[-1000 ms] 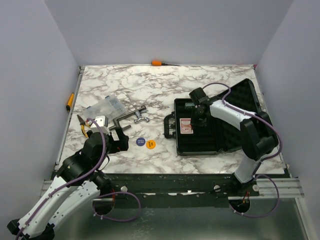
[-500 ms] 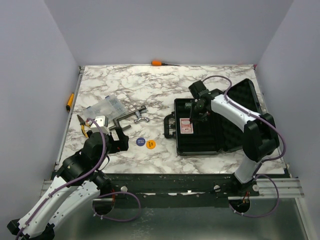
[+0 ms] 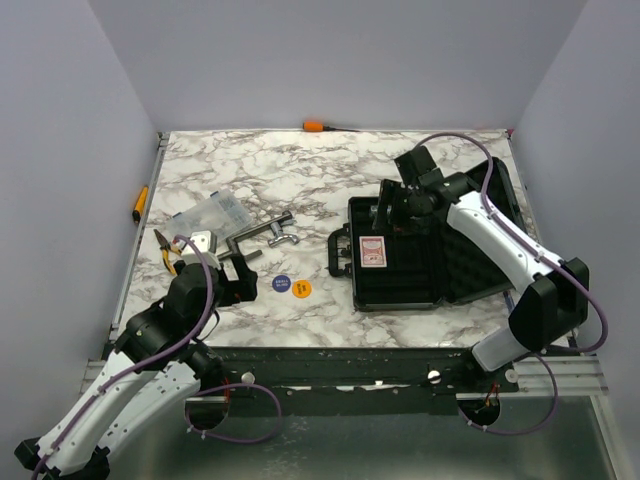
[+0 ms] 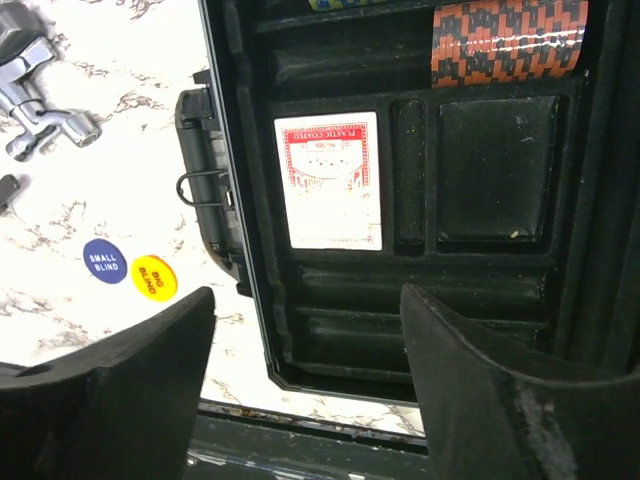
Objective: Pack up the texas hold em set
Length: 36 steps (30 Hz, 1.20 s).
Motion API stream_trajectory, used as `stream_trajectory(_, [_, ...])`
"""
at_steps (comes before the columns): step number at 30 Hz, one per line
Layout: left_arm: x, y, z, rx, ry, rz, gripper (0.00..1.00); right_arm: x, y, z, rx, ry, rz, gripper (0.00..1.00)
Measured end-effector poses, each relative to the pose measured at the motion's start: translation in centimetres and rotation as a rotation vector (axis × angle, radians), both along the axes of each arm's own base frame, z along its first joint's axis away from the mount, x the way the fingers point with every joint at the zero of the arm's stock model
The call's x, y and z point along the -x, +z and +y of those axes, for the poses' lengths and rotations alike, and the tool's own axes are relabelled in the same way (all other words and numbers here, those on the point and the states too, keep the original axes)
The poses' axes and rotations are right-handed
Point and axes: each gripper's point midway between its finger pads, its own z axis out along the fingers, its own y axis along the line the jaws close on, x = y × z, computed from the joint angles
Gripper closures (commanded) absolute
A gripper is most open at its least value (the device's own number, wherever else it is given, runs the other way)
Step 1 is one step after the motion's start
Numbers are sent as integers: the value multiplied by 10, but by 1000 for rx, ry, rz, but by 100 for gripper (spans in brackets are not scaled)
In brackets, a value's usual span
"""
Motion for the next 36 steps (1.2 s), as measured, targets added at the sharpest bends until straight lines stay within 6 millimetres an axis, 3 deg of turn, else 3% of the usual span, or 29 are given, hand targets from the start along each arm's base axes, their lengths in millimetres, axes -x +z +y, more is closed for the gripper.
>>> stream_trajectory(6, [-1,-4,-1,-14,1,19,1,6,22,-3,-25,1,-48,3])
stream_trajectory(12, [-5,-16,-4,-59,-2,77,5,21,41,-13,-41,-1,-98,1])
stream_trajectory(22, [-21,-40,-30,-116,5,274,8,49,29,-32,0,-5,-61,1])
stream_trajectory(28, [-36,-51,-55,-47,101,407,3,58,32,-39,10,-5,-64,1])
stream_trajectory(36, [-51,-72,-82,63,267,559,7,68,25,-45,27,0,-44,1])
